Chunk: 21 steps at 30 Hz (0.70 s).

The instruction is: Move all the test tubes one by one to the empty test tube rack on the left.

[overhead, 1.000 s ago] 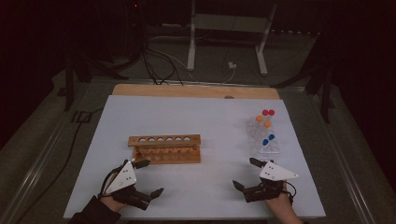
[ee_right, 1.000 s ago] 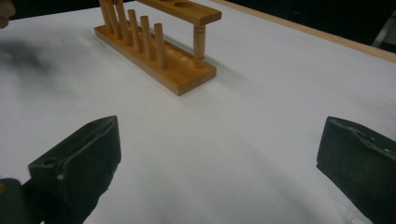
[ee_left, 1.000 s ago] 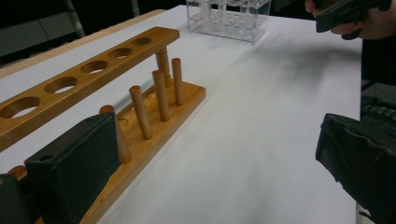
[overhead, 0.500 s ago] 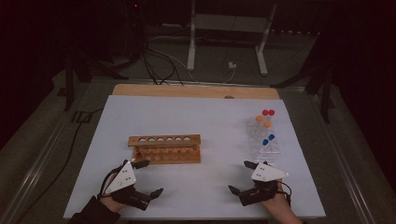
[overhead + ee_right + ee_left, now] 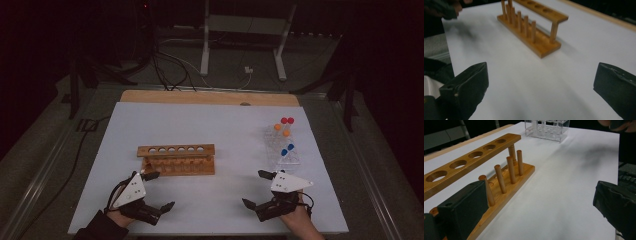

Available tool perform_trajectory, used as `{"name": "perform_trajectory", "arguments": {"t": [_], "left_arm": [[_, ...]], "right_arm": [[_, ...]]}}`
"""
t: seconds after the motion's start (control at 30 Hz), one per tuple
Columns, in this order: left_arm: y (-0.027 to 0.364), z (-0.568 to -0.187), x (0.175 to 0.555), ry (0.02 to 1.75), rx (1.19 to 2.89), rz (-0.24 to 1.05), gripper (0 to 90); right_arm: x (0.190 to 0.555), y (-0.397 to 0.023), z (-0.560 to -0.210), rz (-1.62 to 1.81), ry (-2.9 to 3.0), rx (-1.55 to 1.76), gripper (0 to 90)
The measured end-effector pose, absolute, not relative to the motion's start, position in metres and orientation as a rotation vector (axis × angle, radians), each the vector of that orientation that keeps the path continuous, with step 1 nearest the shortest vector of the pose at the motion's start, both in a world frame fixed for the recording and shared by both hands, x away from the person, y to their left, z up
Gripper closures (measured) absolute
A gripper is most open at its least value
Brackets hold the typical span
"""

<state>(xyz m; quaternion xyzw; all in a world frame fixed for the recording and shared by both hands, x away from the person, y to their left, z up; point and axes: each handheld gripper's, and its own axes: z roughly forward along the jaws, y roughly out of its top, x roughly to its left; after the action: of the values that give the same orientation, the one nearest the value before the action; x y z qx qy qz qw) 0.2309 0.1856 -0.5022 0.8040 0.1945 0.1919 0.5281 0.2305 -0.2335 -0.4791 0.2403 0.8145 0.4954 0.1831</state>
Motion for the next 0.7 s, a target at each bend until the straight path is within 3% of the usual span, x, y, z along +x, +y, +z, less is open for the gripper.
{"name": "perform_trajectory", "arguments": {"t": [0.7], "left_arm": [[0.186,-0.502,0.231,0.467,1.921,0.460,0.5]], "right_arm": [[0.244,-0.271,-0.434,1.398,2.070,0.807,0.0]]}}
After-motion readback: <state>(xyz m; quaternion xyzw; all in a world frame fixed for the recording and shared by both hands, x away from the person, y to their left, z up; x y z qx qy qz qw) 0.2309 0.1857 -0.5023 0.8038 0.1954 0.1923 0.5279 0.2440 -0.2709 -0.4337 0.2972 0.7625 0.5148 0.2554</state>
